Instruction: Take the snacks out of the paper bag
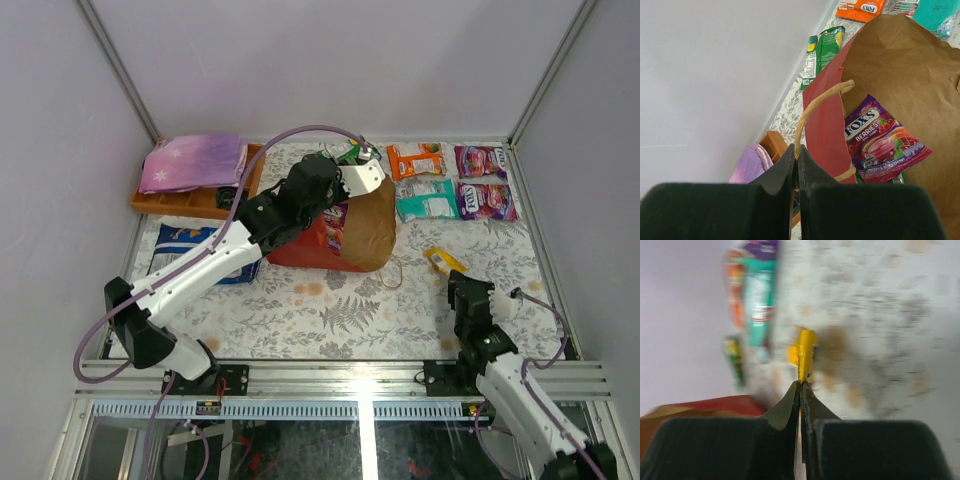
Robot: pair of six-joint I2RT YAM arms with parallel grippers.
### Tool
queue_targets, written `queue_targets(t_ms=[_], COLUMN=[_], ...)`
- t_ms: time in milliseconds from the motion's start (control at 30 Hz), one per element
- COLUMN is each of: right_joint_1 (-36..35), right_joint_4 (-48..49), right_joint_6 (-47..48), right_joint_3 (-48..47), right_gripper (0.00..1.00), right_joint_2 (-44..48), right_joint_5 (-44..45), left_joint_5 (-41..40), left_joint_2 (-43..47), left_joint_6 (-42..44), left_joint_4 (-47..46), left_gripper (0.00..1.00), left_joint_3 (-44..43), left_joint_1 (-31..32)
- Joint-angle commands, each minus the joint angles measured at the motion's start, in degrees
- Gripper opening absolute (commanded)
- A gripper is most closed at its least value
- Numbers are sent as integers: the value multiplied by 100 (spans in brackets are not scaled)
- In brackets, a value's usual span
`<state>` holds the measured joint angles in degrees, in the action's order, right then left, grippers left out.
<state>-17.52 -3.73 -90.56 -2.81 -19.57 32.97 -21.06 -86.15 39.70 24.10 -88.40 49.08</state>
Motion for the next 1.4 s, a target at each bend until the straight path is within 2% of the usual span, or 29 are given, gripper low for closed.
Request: queue_targets(t_ms=[0,100,167,233,333,367,433,467,500,533,667,767,900,1000,1067,1133,1233,1367], right_joint_1=[6,3,4,4,-131,-241,-450,-557,-699,-896,-2108,-2426,-2564,-2585,-2589,-2590,-2590,-2549], right_joint_4=[820,1390,1937,2303,2208,2101,1807,1546,1272,988,181,-233,1097,1828,2799,3726,4492,4510], right_joint_6=[-274,-322,-409,-422,-423,-364,-199,-98,66,228,935,1503,2360,2456,2519,2480,2288,2299], right_joint_3=[70,-711,-1033,-1287,-1532,-1584,-1707,-1816,-2000,-2139,-2830,-3545,-3686,-3764,-3581,-3399,-3407,-3856], right_gripper=[0,0,0,0,1,11,61,80,89,92,95,93,79,74,73,72,74,86], right_joint_2=[-2238,-4121,-5023,-5588,-5717,-5618,-5331,-5126,-4911,-4621,-3653,-3699,-4337,-5096,-5577,-6084,-6784,-7516], right_joint_5=[550,378,202,31,60,196,469,543,628,762,1936,1784,424,-471,-1106,-1482,-1735,-2024], left_joint_5=[-88,-120,-165,-211,-230,-220,-194,-195,-182,-172,104,715,1260,1160,1036,988,778,251], left_joint_2=[-128,-150,-125,-83,4,21,56,58,73,76,210,329,174,-83,-258,-418,-660,-844], left_joint_6=[-11,-31,-20,4,11,8,11,20,30,43,45,16,-69,-139,-215,-370,-683,-1221], left_joint_4=[23,85,108,104,97,95,80,66,61,68,164,476,1068,1316,1401,1439,1437,1241], left_gripper=[0,0,0,0,0,0,0,0,0,0,0,0,0,0,0,0,0,0], left_joint_3=[-296,-339,-313,-288,-286,-279,-256,-242,-232,-230,-152,-61,-165,-329,-438,-527,-579,-396], left_joint_1=[-8,-11,-12,-9,-12,-11,-11,-12,-17,-11,-5,-6,-3,56,134,198,269,381])
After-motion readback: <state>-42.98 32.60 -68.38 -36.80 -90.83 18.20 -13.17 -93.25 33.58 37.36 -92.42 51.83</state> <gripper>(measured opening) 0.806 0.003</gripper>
